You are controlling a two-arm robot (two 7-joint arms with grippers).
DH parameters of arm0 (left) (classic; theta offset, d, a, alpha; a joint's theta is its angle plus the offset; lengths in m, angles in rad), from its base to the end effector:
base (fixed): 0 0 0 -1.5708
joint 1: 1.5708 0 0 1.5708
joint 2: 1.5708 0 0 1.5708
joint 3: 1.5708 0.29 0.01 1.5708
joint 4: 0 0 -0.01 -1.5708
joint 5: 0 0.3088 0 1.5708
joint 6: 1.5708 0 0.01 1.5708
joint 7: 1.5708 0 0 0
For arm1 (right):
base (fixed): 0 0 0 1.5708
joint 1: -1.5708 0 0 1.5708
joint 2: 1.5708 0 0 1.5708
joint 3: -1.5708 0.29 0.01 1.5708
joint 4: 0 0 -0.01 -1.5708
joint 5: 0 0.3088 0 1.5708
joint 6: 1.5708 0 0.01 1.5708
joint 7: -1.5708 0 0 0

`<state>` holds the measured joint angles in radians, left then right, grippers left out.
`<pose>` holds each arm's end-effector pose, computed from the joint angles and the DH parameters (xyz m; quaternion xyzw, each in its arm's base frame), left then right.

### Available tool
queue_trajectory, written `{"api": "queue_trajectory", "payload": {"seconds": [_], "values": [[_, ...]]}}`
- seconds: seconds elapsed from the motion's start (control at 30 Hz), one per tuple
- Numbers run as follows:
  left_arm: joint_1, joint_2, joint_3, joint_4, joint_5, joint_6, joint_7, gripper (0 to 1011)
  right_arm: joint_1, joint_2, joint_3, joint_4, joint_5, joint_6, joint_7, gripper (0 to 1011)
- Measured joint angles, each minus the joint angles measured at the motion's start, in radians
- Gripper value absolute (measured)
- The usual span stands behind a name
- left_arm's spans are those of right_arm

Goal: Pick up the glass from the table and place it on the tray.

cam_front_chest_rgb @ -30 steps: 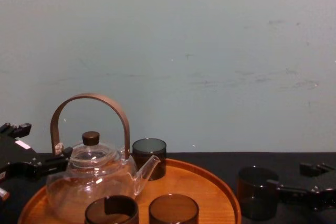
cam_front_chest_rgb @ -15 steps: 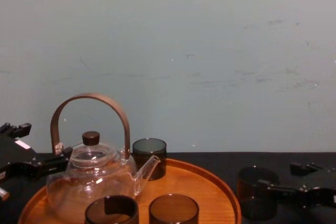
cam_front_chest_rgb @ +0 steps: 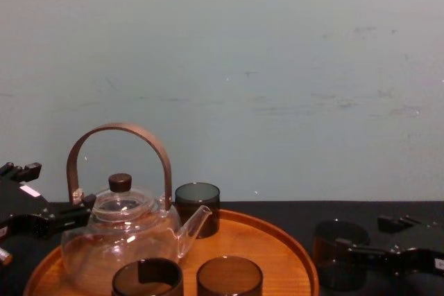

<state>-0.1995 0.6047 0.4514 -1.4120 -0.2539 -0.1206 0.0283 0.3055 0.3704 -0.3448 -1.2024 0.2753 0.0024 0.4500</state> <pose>0.3581 0.0827 -0.3023 0.1415 -0.1325 0.5799 0.7913 0.4000 -0.0542 -0.3177 -0.1187 0.0155 -0.4497 0.8851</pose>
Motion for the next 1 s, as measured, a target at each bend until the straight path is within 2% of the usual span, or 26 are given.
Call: {"api": "queue_trajectory", "payload": {"seconds": [0.7, 1.0], "values": [[0.000, 0.000, 0.000, 0.000, 0.000, 0.000, 0.000, 1001, 0.014, -0.006, -0.006, 0.018, -0.006, -0.002, 0.005, 1002], [0.000, 0.000, 0.000, 0.000, 0.000, 0.000, 0.000, 1001, 0.035, -0.019, -0.013, 0.047, -0.009, -0.009, 0.010, 1002]]}}
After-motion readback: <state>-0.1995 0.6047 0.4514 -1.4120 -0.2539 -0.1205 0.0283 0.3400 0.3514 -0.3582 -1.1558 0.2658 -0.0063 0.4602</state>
